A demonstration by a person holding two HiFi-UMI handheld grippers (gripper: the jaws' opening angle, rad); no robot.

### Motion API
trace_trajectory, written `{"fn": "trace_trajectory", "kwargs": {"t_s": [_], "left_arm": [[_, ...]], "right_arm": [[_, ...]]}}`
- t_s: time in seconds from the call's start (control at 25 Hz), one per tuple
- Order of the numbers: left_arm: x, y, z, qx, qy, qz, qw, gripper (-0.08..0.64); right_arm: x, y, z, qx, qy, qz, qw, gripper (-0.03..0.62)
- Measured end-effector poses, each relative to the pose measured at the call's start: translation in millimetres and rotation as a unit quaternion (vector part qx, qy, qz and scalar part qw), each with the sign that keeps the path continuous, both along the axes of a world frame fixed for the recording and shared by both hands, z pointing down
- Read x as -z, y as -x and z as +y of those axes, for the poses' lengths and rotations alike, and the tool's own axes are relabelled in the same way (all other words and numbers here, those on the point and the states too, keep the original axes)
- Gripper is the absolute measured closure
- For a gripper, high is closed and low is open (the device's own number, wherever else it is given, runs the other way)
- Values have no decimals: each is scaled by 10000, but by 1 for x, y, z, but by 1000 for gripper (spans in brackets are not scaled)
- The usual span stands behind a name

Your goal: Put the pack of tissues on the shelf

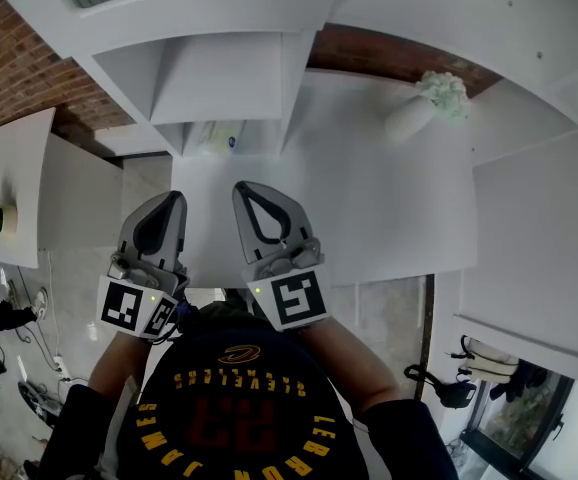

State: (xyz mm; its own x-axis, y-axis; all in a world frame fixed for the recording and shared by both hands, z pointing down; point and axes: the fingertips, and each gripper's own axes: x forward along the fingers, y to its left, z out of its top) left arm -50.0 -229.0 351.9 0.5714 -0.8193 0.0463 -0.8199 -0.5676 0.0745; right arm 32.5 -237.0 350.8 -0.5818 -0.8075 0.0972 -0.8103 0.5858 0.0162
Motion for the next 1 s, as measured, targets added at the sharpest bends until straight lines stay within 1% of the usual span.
{"fn": "trace_trajectory", "kwargs": {"t_s": [0.2, 0.36, 0.64, 0.8, 1.0], "left_arm": [[0, -2, 1, -13, -9, -25, 10000, 557], [4, 3, -2, 55, -43, -32, 10000, 557], [0, 11, -8, 154, -63, -90, 9998, 557], [-5, 13, -5, 208, 20, -70, 9998, 557], [-3, 15, -7, 159, -128, -136, 9997, 557]], "right_arm": [[0, -1, 3, -1, 54, -37, 10000, 594], [-2, -2, 3, -21, 165, -4, 9999, 594], [-5, 0, 4, 7, 11, -1, 10000, 594], [-12, 1, 8, 27, 82, 11, 10000, 594], [-11, 3, 7, 37, 34, -2, 10000, 594]]}}
